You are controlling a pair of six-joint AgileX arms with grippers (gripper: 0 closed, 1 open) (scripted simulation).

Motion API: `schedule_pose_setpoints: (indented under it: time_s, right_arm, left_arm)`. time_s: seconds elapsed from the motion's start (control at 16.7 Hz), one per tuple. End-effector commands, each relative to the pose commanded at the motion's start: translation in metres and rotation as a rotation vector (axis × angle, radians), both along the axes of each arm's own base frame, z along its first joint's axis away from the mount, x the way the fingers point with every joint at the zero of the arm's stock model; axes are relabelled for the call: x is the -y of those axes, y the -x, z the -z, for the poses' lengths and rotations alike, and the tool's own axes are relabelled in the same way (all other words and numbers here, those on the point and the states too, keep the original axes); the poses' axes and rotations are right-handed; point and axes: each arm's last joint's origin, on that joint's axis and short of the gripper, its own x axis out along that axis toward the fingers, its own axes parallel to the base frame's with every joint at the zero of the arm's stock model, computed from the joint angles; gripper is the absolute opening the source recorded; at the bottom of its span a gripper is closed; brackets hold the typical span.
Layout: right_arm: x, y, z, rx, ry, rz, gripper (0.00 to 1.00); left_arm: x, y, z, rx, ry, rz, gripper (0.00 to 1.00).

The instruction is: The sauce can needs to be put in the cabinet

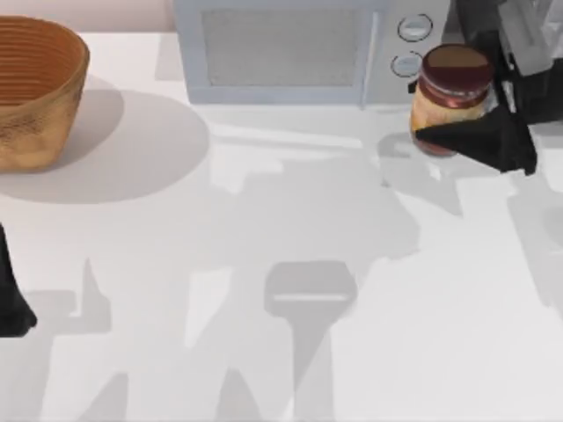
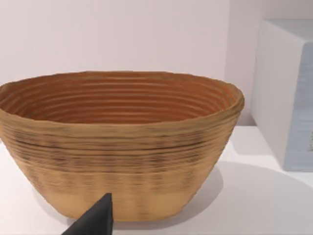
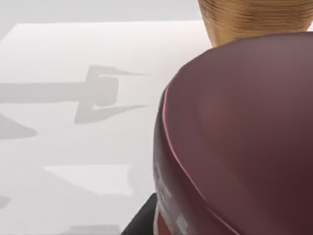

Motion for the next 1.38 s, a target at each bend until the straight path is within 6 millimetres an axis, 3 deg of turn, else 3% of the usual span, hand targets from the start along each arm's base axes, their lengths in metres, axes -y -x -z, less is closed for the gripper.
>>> schedule_pose_setpoints:
  time_s: [0.18, 0.36, 0.6, 0.78, 0.9, 1.08, 1.2, 1.38]
  right_arm:
    - [0.004, 0.015, -0.015, -0.004, 0.055, 0.048, 0.00]
    - [0.012, 0.048, -0.043, 0.002, 0.146, 0.159, 0.00]
    - [0.026, 0.121, -0.081, 0.044, 0.260, 0.419, 0.00]
    - [0.036, 0.186, -0.090, 0.091, 0.283, 0.680, 0.00]
    - [0.041, 0.225, -0.084, 0.125, 0.254, 0.866, 0.00]
    - [0.048, 0.270, -0.058, 0.166, 0.153, 1.128, 0.00]
    - [0.052, 0.287, -0.035, 0.181, 0.065, 1.275, 0.00]
    - [0.056, 0.297, -0.004, 0.182, -0.059, 1.442, 0.00]
  left_arm:
    - [0.000, 0.000, 0.000, 0.000, 0.000, 0.000, 1.00]
    - [0.000, 0.000, 0.000, 0.000, 0.000, 0.000, 1.00]
    - [0.000, 0.000, 0.000, 0.000, 0.000, 0.000, 1.00]
    - [0.000, 0.000, 0.000, 0.000, 0.000, 0.000, 1.00]
    - [0.000, 0.000, 0.000, 0.000, 0.000, 0.000, 1.00]
    - [0.000, 0.000, 0.000, 0.000, 0.000, 0.000, 1.00]
    - [0.000, 0.000, 0.000, 0.000, 0.000, 0.000, 1.00]
    - [0.000, 0.000, 0.000, 0.000, 0.000, 0.000, 1.00]
